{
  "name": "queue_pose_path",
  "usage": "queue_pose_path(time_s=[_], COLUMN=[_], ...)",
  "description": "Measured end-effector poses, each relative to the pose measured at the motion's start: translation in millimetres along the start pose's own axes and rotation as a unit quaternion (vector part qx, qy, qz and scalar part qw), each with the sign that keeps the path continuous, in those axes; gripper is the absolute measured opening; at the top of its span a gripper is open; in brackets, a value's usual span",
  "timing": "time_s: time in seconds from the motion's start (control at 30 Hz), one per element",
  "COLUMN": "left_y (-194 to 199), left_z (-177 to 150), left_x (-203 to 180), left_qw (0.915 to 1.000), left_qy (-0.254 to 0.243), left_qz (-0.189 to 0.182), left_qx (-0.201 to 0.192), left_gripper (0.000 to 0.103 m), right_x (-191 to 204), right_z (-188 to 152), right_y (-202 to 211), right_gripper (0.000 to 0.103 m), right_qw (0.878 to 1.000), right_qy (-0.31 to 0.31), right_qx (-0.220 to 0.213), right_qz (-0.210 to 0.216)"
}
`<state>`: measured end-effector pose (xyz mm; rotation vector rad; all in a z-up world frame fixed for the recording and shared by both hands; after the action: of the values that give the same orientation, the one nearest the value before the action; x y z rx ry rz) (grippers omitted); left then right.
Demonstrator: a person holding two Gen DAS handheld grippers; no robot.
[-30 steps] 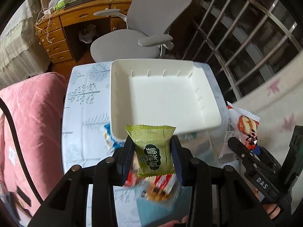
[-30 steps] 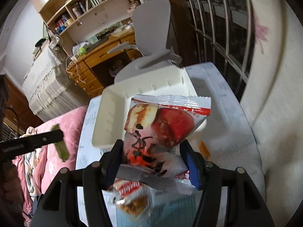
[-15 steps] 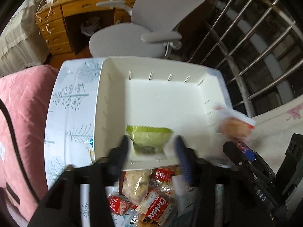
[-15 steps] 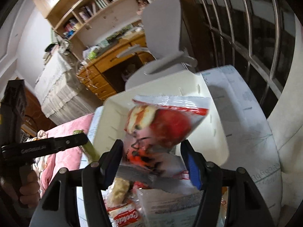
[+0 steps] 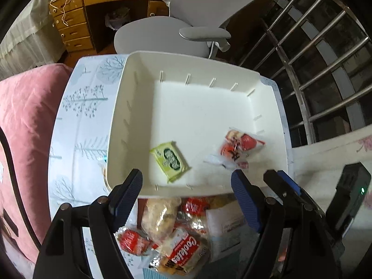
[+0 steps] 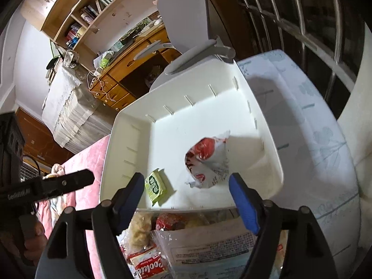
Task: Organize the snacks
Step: 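Open both tools to drop the packets into the white tray, then withdraw both open tools from the tray back toward the snack pile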
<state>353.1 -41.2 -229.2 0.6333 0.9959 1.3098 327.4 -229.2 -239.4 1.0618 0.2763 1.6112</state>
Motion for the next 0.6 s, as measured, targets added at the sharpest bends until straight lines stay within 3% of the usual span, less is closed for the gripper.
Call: queue_pose_path(time_s=[0.17, 0.33, 0.6], left_y=[6, 20, 57], left_z=[-32, -59, -90], left_x=[8, 23, 52], left_qw=[0.9998, 0.9997, 0.9996], left_qy=[-0.010, 0.015, 0.025], left_qz=[0.009, 0.008, 0.014], left_qx=[0.011, 0.018, -0.009], left_gripper=[0.078, 0.078, 0.078], right_x=[-7, -4, 9], right_z=[-11, -21, -45], right_y=[2, 14, 32], right_gripper=[0.077, 0.078, 0.080], right_qw=[1.000, 1.000, 1.000], right_qy=[-0.025, -0.020, 0.017], right_qx=[-0.002, 0.003, 0.013], right_qz=[0.011, 0.016, 0.010])
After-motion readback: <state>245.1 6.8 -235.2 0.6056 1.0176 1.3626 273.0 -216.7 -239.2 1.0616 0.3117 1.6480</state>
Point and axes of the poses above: each gripper's, at about its wrist camera, not at the fingertips, and y roughly against the way its jaws point, x to its left, z to its top, the point moved 10 cm from there along -y, roughly the way its jaws point, and after that the axes turned 13 degrees about -x, right-handed, at the moved point
